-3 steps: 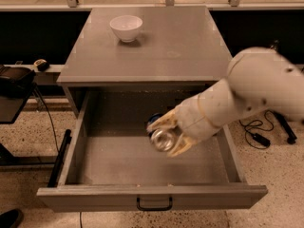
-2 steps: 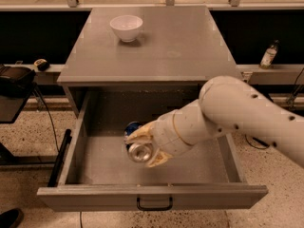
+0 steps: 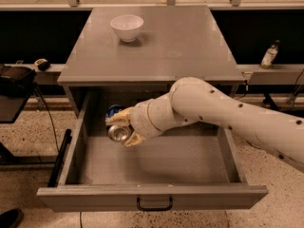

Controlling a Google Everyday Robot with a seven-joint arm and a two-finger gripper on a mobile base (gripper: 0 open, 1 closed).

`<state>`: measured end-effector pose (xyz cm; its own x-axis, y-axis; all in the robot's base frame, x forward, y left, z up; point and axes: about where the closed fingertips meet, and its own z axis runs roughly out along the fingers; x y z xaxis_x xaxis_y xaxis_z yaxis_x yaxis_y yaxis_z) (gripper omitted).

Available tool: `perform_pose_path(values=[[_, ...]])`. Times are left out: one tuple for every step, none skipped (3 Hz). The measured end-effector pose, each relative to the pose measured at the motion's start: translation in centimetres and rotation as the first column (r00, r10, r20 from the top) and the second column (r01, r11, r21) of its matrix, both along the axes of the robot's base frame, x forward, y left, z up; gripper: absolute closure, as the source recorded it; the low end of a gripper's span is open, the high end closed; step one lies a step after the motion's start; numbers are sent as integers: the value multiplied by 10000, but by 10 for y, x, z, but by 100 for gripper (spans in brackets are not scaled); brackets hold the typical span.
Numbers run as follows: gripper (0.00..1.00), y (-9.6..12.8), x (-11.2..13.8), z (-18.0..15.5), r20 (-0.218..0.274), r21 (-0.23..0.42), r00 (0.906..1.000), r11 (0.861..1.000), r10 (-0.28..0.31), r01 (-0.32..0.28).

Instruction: Place pepsi can into top drawer

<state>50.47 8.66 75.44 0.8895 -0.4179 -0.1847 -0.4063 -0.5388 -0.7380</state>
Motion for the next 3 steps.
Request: perform_pose_path(values=[[100, 4, 32, -48, -701, -376, 9975, 9992, 105, -132], [100, -3, 38, -92, -1212, -543, 9919, 9975, 391, -460], [74, -3, 37, -96, -1274, -527, 9910, 9974, 417, -488]])
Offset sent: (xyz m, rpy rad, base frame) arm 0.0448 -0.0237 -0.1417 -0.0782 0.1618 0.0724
